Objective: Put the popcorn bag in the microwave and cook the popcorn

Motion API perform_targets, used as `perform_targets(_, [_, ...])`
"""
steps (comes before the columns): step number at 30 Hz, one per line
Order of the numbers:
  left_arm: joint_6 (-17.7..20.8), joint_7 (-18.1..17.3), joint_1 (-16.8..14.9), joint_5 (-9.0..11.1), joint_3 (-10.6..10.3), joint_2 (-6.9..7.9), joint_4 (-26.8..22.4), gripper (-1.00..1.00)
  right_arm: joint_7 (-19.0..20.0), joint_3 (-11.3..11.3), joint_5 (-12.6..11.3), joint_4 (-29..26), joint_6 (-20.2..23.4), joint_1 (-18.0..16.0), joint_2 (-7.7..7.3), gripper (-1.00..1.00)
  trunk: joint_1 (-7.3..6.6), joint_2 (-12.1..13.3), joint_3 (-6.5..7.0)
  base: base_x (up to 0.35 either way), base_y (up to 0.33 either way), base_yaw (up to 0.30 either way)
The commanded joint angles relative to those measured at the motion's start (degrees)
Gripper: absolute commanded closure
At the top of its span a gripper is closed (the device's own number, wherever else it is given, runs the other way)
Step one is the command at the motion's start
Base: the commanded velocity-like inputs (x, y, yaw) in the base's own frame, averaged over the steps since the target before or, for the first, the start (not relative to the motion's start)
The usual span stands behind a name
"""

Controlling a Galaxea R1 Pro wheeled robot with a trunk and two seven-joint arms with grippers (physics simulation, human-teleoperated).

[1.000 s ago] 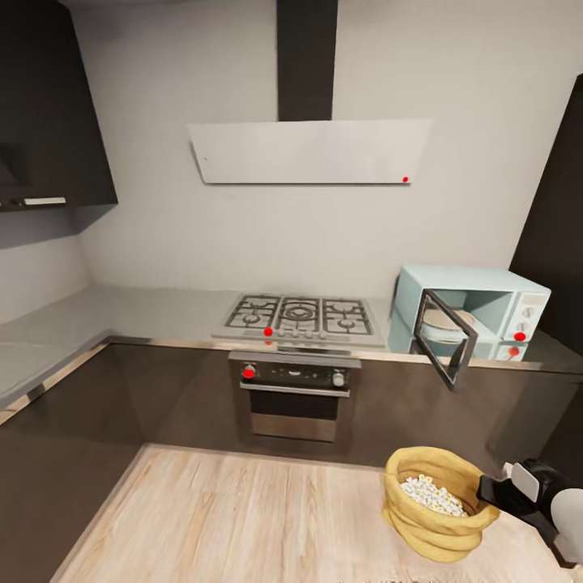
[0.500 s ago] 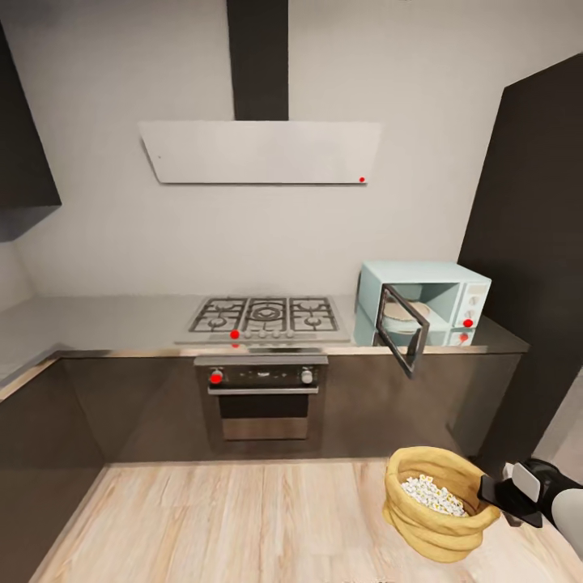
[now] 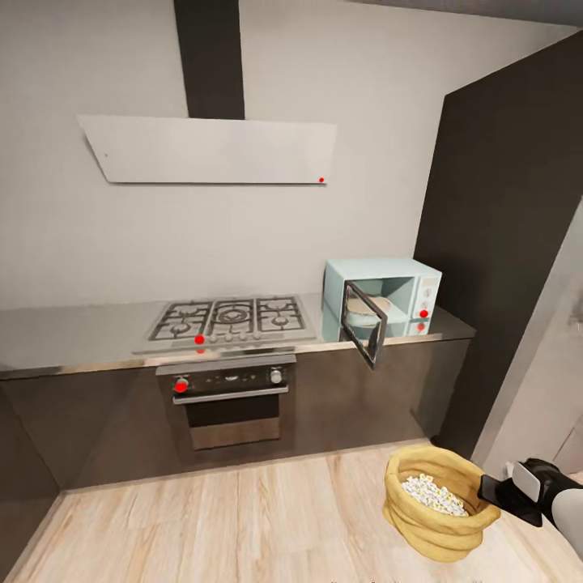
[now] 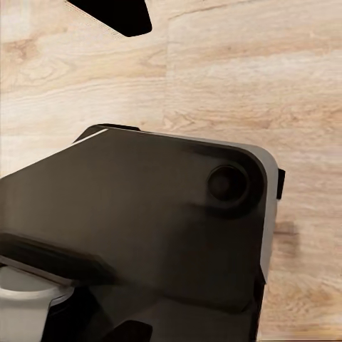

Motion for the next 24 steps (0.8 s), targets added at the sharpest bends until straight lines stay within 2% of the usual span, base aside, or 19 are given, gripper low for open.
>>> perform_targets(1, [-0.1,0.0,0.0,0.5,0.2,-0.02,-0.1,-1.0,0.1,0.1,-0.2,-0.1,0.3,0.0,0.0,1.0,0.02,-0.1,-0.09,0.0,0.0,-0.281])
perform_targets(13, [-0.1,0.0,0.0,0.5,0.2,-0.02,-0.1,-1.0,0.2,0.1,-0.2,-0.1,0.2,0.0,0.01,1.0,0.02,-0.1,-0.09,0.0,0.0,-0.277])
perform_targets(24, [-0.1,0.0,0.0,0.6,0.2,-0.04,-0.1,-1.0,0.9,0.1,-0.1,-0.1,0.2,0.0,-0.08,1.0,0.02,-0.1,-0.09,0.023,0.0,-0.024])
